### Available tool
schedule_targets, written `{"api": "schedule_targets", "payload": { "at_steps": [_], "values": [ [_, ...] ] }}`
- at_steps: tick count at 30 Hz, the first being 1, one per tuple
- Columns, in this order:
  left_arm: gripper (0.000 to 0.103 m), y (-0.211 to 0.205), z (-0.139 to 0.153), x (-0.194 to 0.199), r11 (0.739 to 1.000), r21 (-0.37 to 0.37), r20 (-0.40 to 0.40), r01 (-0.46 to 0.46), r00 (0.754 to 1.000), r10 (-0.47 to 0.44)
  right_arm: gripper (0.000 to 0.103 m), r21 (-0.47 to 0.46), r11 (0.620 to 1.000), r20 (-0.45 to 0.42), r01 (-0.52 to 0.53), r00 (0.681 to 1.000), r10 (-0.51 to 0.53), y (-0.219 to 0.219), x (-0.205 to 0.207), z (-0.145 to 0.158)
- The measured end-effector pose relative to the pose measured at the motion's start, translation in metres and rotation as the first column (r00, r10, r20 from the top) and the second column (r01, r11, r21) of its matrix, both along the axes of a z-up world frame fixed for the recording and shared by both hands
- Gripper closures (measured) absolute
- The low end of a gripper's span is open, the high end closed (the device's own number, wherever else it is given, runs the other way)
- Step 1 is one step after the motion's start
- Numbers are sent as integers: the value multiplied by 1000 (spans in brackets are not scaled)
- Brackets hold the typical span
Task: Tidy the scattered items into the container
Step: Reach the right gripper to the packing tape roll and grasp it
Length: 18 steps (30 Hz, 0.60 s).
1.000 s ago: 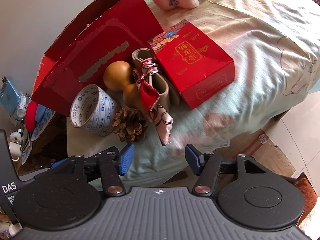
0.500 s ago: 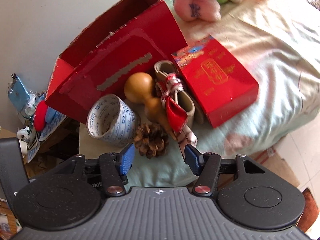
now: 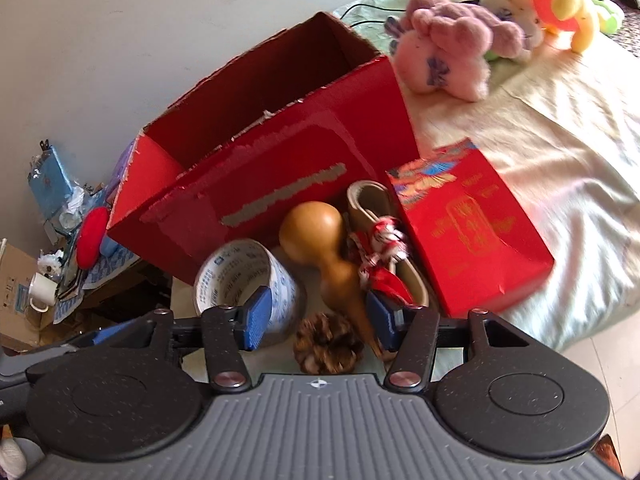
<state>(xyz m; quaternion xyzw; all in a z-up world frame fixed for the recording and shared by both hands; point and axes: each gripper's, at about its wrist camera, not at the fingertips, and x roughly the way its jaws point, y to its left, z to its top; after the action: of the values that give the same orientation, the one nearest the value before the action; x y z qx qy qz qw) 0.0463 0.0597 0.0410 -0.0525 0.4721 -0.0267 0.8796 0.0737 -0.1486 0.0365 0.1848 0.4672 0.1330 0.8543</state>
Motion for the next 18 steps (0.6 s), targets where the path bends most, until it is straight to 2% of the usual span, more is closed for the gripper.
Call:
{"api": "schedule_targets", "payload": {
  "at_steps": [1,3,5,8,11,13,16,18],
  "values": [
    [5,3,-1,4,1000,-17,-14,0,1000,-1,48,3,1000,6,-22,1000,22,2,6,1],
    [12,7,-4,8,998,-55,-38,-2,999,0,55,2,997,31,-75,997,75,7,17,5],
    [25,7,-11,11,999,-28,-64,-20,998,18,61,6,992,34,-124,992,124,12,29,6],
    [30,7,-21,16,998,-3,-99,-56,993,56,68,18,983,13,-185,983,185,18,47,3],
    [31,7,-26,22,996,-12,-118,-88,989,86,70,-1,969,-9,-246,969,246,27,57,1],
    [32,7,-26,25,995,8,-116,-95,989,95,70,-15,960,-18,-280,960,280,32,60,0],
    [44,5,-29,28,995,25,-134,-99,986,101,78,-12,948,-46,-317,948,316,37,67,-4],
    [50,7,-30,30,995,4,-135,-101,986,100,82,-24,944,-66,-328,943,326,40,71,-7]
  ]
}}
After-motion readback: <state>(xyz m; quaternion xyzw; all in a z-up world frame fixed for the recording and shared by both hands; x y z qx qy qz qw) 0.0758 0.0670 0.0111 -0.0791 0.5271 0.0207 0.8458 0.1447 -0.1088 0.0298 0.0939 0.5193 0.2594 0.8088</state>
